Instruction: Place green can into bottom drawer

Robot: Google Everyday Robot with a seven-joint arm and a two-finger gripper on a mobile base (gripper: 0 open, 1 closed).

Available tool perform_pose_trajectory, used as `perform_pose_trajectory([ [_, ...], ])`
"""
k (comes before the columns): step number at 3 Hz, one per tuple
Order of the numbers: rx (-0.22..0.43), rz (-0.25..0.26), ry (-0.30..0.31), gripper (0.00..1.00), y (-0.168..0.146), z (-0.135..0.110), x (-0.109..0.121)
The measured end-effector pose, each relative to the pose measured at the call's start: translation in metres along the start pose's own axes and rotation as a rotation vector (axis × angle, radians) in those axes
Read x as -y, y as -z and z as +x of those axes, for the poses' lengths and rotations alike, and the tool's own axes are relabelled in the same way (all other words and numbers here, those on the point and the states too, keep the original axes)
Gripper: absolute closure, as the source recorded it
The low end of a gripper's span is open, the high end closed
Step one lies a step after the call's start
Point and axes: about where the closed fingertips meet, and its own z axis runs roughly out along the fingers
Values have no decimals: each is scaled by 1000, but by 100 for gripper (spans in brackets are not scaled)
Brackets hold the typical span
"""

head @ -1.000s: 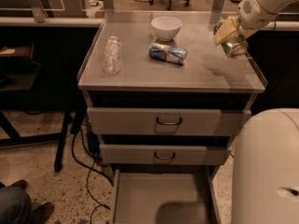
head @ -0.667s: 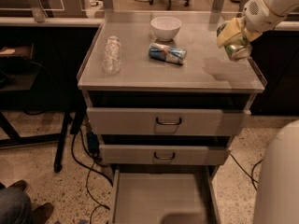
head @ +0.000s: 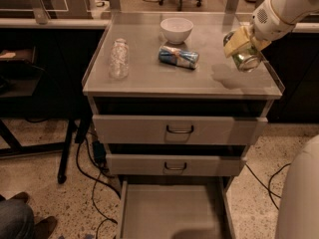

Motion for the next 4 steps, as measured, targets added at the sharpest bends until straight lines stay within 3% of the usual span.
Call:
perform_pose_trajectory([
  [1, 27, -52, 16, 100, 8, 9, -24],
  [2, -6, -105, 15, 100, 3, 41, -60],
  [3, -74, -144, -27, 100, -19, 82, -80],
  [4, -107, -150, -30, 100, -30, 93, -81],
])
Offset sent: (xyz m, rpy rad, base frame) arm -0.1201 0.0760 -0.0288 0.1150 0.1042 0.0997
